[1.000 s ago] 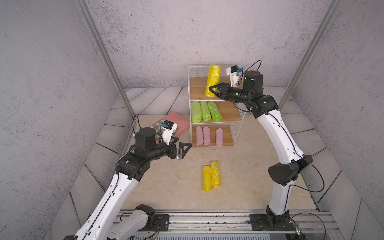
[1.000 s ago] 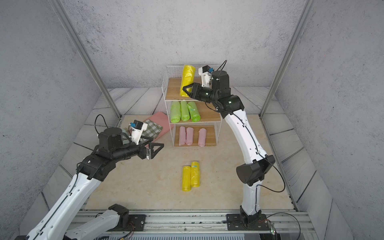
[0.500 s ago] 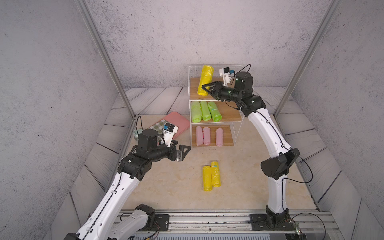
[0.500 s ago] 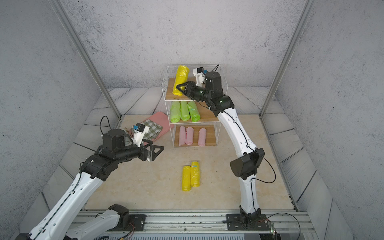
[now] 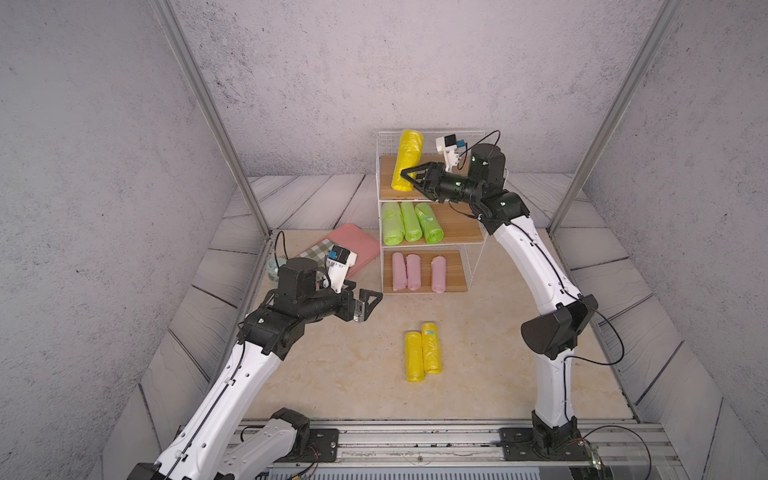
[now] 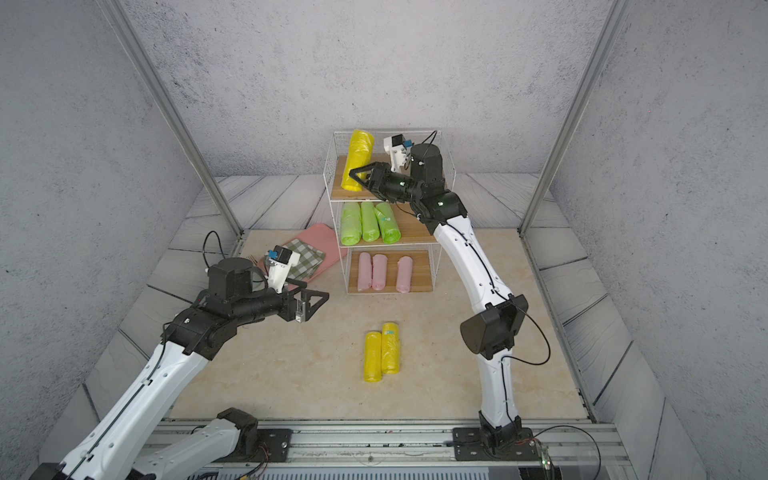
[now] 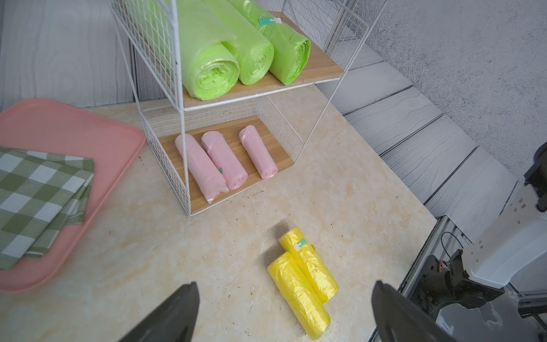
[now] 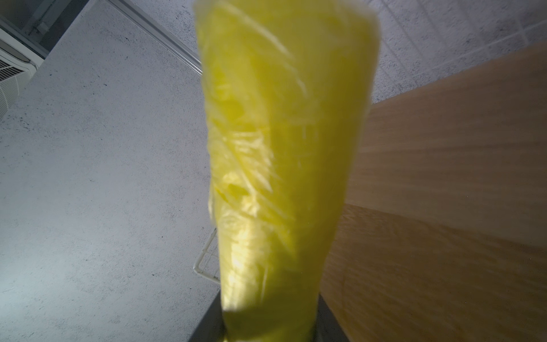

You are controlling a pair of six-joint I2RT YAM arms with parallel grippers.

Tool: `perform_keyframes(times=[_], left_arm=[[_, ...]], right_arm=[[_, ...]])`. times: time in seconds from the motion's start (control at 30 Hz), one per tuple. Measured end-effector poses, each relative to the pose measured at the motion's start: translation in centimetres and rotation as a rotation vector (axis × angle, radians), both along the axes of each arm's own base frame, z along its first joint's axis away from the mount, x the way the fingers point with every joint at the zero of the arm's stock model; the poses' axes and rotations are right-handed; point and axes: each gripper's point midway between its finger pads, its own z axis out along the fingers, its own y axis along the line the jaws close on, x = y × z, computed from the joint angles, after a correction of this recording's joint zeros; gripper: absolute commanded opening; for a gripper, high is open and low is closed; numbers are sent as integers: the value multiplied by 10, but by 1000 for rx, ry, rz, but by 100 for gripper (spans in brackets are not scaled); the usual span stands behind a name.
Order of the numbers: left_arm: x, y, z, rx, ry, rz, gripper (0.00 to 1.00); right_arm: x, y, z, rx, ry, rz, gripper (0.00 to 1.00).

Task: Sort the rolls of trash bags by color and place them on the shelf
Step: Place the roll of trash bags on the shelf.

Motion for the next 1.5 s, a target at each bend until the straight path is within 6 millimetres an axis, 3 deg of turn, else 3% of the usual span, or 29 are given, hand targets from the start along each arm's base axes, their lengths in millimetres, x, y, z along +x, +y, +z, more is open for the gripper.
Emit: perform_keyframes(times=[0.17,0.5,0.7,1.0,1.5], left_arm=[[0,0,0,-3,1,-1,97],[2,-2,-4,0,13,-4,97],[3,-2,-5,1,18,-5,97],[4,-3,-7,-2,31,-3,97],[0,-7,-5,-24,44,-26,97]], right_arm=[[-3,3,3,18,-6,24,56],[-4,5,4,25,-21,35,59],[-9,5,6,21,-57,45,65],[-25,-3,-3,-46,-123,46,74],[-59,-25,-13,-174,-200,51,77]])
